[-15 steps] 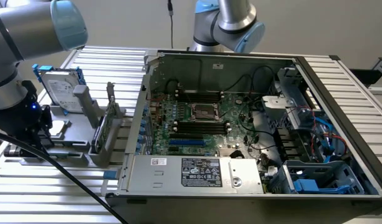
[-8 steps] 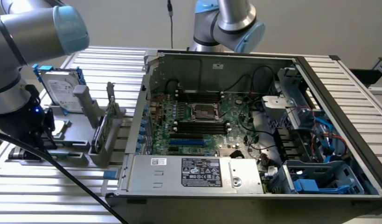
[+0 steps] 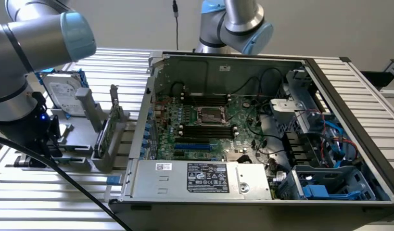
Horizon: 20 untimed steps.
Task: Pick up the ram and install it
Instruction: 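Pick up the ram and move it above insertion slot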
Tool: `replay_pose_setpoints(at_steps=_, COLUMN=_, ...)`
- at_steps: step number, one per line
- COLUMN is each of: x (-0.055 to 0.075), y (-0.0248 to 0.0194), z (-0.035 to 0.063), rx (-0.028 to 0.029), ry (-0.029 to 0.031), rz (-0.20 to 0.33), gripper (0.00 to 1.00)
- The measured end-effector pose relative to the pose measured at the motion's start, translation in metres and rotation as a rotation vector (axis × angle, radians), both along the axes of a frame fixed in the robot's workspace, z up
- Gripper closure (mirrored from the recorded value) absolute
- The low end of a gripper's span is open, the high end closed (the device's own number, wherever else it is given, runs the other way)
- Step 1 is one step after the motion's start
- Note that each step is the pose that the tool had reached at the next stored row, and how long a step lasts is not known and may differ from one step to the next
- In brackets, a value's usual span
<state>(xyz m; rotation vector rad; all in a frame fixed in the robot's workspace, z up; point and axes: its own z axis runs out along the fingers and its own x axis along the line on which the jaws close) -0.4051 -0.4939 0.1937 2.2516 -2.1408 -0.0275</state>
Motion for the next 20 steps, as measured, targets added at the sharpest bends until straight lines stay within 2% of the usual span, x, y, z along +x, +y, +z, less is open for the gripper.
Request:
replay_pose_setpoints(at_steps=4, x=0.0, y=0.0033, z=0.0, rx=-0.0008, ry=-0.0001, rz=-0.001, gripper=0.64)
replay_pose_setpoints(at_steps=9, x=-0.0007, y=0.0037, z=0.0, rx=-0.0029, ry=0.0017, rz=-0.002, gripper=0.64)
replay_pose_setpoints(at_steps=11, x=-0.0009, y=0.0037, z=-0.0003, rx=-0.008, ry=0.0033, rz=-0.004, gripper=0.64)
replay_pose_setpoints(at_steps=15, x=-0.001, y=0.0037, z=-0.0013, rx=-0.0302, ry=0.0054, rz=-0.01, gripper=0.64)
replay_pose_setpoints(at_steps=17, x=-0.0009, y=0.0038, z=-0.0015, rx=-0.0343, ry=0.0052, rz=-0.011, gripper=0.64)
replay_pose_setpoints(at_steps=20, x=-0.001, y=0.0049, z=-0.0016, rx=-0.0348, ry=0.0052, rz=-0.011, gripper=0.64)
